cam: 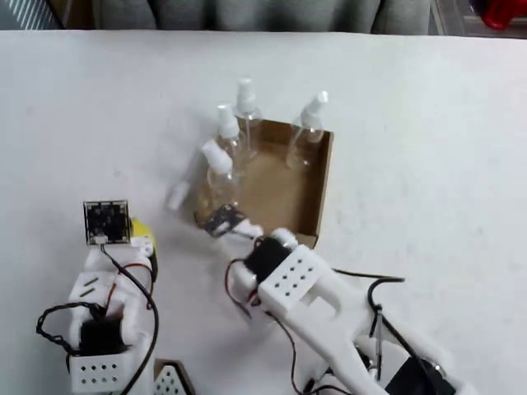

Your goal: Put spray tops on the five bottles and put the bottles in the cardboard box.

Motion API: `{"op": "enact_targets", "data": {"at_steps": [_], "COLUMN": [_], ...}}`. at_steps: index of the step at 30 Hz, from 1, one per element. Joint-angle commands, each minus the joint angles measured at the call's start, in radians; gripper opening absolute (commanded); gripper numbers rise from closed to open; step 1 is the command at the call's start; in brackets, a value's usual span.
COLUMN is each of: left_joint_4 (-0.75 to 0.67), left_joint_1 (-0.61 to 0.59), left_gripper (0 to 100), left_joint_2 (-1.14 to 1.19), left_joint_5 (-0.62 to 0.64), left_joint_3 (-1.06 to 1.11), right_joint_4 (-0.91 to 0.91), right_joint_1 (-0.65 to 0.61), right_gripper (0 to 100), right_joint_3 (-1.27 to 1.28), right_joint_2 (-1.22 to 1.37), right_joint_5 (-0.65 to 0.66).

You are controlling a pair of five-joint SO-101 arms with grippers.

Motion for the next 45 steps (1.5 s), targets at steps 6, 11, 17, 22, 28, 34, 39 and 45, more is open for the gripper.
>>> {"op": "enact_targets", "data": {"at_steps": [6,11,17,22,28,34,39,45], "left_joint_4": [0.003,0.003,0.003,0.006,0.008,0.04,0.041,0.055], "left_joint_1": [0.004,0.004,0.004,0.004,0.01,0.01,0.01,0.012], "left_gripper": [2,2,2,2,2,2,2,2], "left_joint_2": [-0.013,-0.013,-0.013,-0.013,-0.013,-0.013,-0.013,-0.013], "left_joint_5": [-0.008,-0.008,-0.008,-0.005,0.0,0.002,0.002,-0.006], "left_joint_3": [-0.003,-0.003,-0.003,-0.003,-0.003,-0.003,-0.003,-0.003], "right_joint_4": [0.203,0.202,0.177,-0.079,-0.292,-0.455,-0.453,-0.315], "right_joint_1": [0.348,0.648,0.875,0.992,1.012,1.012,1.004,0.998], "right_gripper": [4.2,1.6,1.8,1.8,1.5,1.5,1.5,1.5], "right_joint_3": [-0.135,-0.135,-0.129,-0.017,0.143,0.261,0.255,0.16], "right_joint_2": [-0.033,-0.033,-0.021,-0.031,-0.024,-0.033,-0.036,-0.174], "right_joint_5": [0.285,0.396,0.442,0.442,0.448,0.448,0.445,0.442]}}
